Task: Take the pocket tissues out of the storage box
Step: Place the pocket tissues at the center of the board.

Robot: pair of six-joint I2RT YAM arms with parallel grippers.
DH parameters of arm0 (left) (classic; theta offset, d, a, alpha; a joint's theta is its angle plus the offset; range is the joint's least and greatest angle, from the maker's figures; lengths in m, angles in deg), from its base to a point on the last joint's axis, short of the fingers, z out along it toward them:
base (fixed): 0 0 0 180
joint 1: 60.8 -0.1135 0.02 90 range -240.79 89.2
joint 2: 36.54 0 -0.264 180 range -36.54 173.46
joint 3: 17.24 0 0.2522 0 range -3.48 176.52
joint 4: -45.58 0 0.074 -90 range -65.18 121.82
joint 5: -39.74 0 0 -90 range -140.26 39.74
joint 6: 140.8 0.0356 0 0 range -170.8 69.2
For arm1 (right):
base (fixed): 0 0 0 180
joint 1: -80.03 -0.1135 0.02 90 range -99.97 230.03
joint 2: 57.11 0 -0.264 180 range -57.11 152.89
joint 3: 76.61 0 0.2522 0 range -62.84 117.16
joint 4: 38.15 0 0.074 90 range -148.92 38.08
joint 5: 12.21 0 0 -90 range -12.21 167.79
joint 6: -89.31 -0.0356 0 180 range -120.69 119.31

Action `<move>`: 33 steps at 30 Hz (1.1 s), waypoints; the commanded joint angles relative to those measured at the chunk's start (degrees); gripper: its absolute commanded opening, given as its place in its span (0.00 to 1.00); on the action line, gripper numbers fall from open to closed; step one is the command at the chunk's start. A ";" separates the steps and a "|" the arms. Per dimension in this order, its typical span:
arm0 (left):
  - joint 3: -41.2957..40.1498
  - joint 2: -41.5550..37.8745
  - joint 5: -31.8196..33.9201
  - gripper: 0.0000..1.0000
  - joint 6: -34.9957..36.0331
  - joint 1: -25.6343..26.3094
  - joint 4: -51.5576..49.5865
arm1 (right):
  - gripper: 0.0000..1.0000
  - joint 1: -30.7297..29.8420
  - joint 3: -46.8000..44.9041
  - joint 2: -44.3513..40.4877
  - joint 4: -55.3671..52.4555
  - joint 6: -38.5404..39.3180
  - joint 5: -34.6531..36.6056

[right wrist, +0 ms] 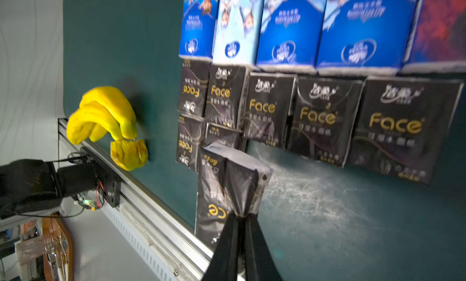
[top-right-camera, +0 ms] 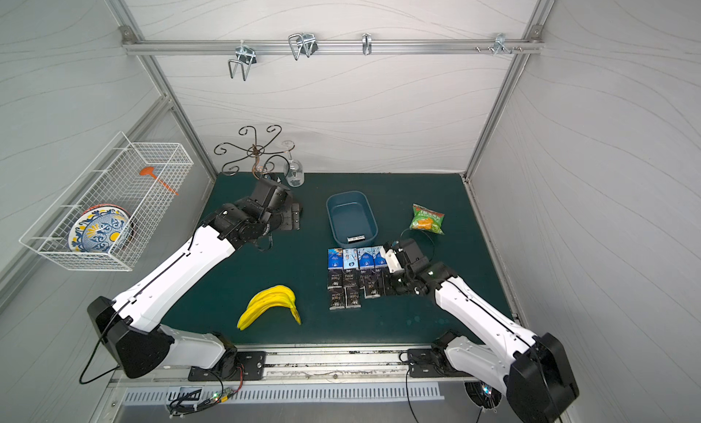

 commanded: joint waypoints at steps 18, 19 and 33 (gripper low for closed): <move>2.76 -0.61 0.60 0.88 0.50 -0.05 1.45 | 0.12 -1.95 -5.18 13.11 12.14 -3.36 1.25; 2.78 -0.58 0.57 0.88 0.51 -0.06 1.45 | 0.12 -2.03 -5.02 13.52 12.35 -3.32 1.19; 2.60 -0.33 0.96 0.88 0.86 -0.07 1.47 | 0.26 -3.23 -4.47 15.73 13.26 -4.00 2.02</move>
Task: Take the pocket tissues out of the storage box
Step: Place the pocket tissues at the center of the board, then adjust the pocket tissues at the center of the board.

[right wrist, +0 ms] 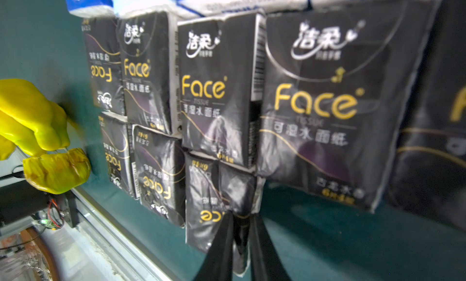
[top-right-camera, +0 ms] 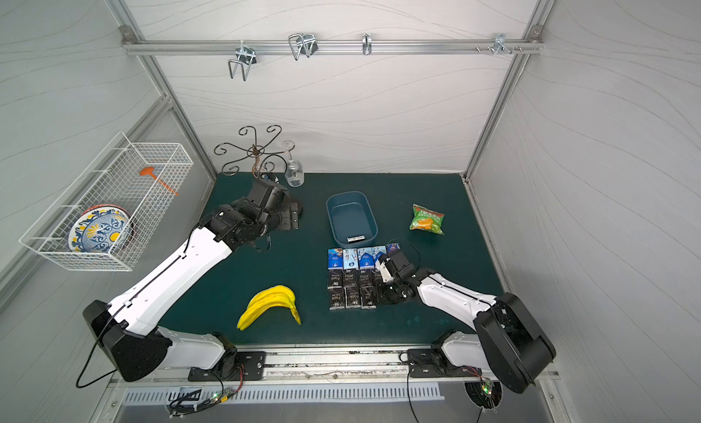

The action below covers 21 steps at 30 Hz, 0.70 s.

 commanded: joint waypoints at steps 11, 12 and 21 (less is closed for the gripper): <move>2.39 0.05 0.99 0.88 0.69 -0.13 1.64 | 0.46 -0.40 2.76 -4.91 -3.76 -1.54 1.38; 2.36 0.05 0.97 0.88 0.65 -0.10 1.58 | 0.47 -0.36 3.46 -5.74 -4.19 -1.66 1.34; 2.20 -0.12 1.10 0.88 0.69 -0.11 1.56 | 0.49 -0.28 8.21 -7.94 -7.85 -0.76 2.40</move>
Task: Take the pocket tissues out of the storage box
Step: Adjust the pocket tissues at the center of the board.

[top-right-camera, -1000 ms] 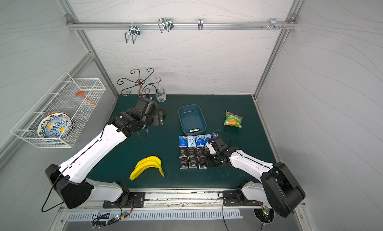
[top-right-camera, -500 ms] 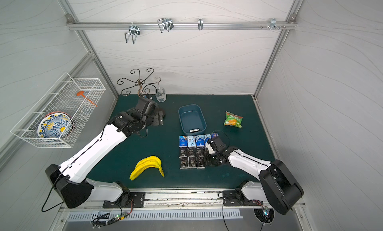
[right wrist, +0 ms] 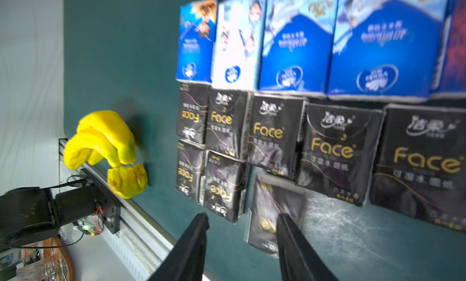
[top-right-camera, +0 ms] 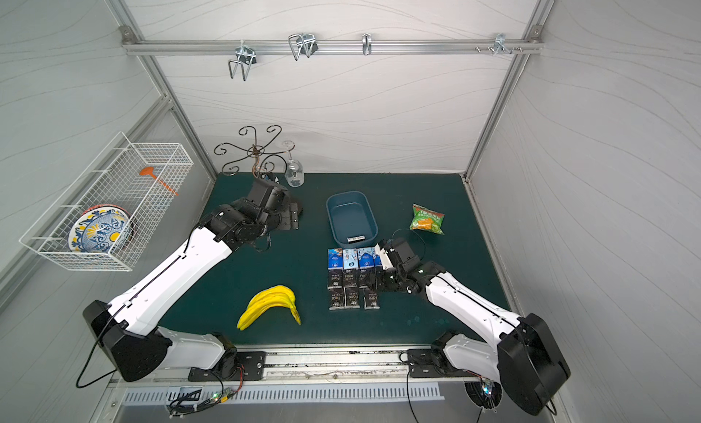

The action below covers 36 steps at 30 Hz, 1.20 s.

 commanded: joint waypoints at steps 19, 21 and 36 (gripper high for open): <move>1.45 0.58 0.21 0.87 -0.12 -0.07 2.37 | 0.43 -0.30 -10.26 -0.64 -0.06 -2.04 3.69; 1.53 0.58 0.11 0.87 -0.21 -0.12 2.32 | 0.42 -0.32 -10.52 -0.02 1.52 -2.38 3.06; 1.20 0.49 0.37 0.87 -0.31 -0.06 2.20 | 0.40 -0.61 -9.02 3.77 3.43 1.82 1.11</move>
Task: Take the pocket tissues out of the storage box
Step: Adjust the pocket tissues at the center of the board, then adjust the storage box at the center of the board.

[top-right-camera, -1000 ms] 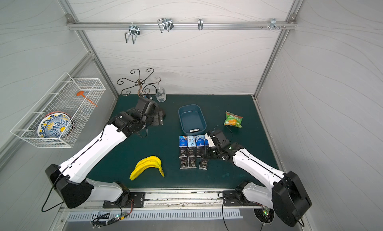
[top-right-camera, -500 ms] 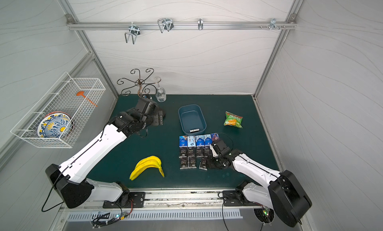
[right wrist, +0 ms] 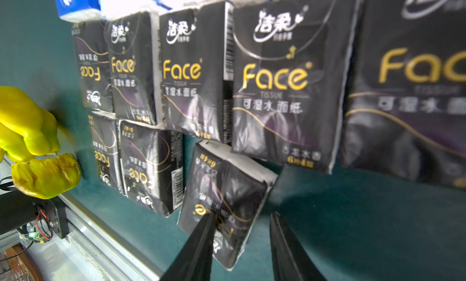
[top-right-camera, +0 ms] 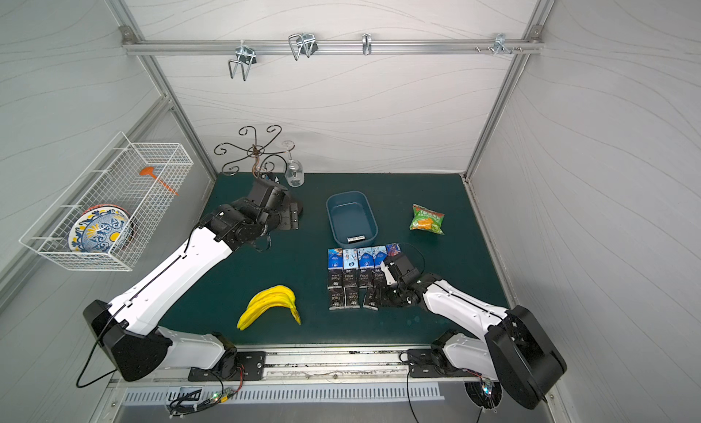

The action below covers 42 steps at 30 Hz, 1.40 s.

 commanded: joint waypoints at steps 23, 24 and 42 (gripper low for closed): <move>1.37 -0.05 0.14 0.87 -0.41 -0.06 1.81 | 0.29 -4.04 3.31 5.21 1.14 3.07 1.78; 1.46 -0.03 0.14 0.87 -0.43 -0.14 1.80 | 0.29 -4.06 3.67 5.47 1.14 3.00 2.33; 1.85 -0.03 0.32 0.87 -0.14 -0.13 1.53 | 0.43 -4.03 6.64 0.77 -3.00 2.86 3.31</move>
